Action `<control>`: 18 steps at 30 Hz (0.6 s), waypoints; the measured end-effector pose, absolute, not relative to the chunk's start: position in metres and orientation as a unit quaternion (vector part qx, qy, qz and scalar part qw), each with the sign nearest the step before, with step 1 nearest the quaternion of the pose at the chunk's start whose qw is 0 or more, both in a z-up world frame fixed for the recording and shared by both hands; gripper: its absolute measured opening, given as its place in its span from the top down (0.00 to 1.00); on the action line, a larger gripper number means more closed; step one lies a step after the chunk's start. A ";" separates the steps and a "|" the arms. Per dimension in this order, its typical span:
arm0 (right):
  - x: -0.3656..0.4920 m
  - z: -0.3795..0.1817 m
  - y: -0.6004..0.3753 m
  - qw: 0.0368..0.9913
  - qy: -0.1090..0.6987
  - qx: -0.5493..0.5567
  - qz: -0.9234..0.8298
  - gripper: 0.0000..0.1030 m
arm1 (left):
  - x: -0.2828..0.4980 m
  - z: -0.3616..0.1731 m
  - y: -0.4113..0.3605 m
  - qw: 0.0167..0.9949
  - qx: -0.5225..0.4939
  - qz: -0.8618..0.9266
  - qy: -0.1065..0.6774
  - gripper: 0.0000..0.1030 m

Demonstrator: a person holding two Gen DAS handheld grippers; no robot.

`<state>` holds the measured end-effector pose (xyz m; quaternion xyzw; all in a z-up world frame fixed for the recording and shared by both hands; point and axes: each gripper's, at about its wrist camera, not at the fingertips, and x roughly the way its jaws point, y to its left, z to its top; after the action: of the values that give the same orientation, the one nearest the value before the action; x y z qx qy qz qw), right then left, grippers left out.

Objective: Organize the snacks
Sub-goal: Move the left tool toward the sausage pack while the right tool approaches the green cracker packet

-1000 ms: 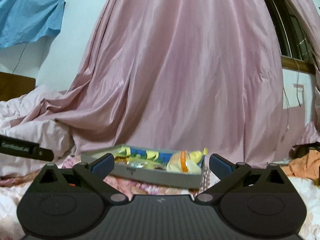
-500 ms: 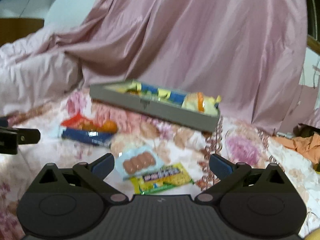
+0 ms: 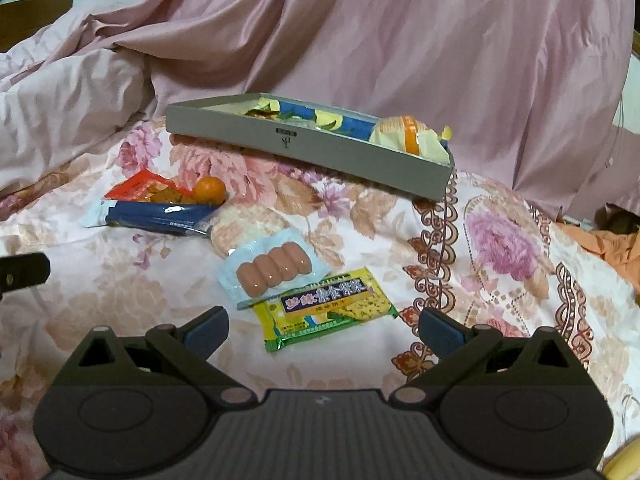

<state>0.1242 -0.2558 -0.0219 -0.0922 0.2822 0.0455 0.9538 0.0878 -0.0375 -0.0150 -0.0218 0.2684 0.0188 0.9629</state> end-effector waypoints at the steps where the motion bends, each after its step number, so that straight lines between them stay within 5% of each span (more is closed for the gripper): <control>1: 0.125 -0.022 -0.256 0.953 0.285 -0.091 0.045 0.00 | 0.088 -0.015 -0.038 0.963 -0.020 0.019 0.269 0.01; 18: 0.151 -0.014 -0.277 0.937 0.337 -0.004 0.091 0.00 | 0.117 -0.007 -0.064 0.961 0.022 -0.056 0.271 0.01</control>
<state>0.1514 -0.2769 -0.0138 -0.0044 0.3368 0.0911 0.9371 0.1167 -0.0643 -0.0070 0.0224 0.2707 -0.0560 0.9608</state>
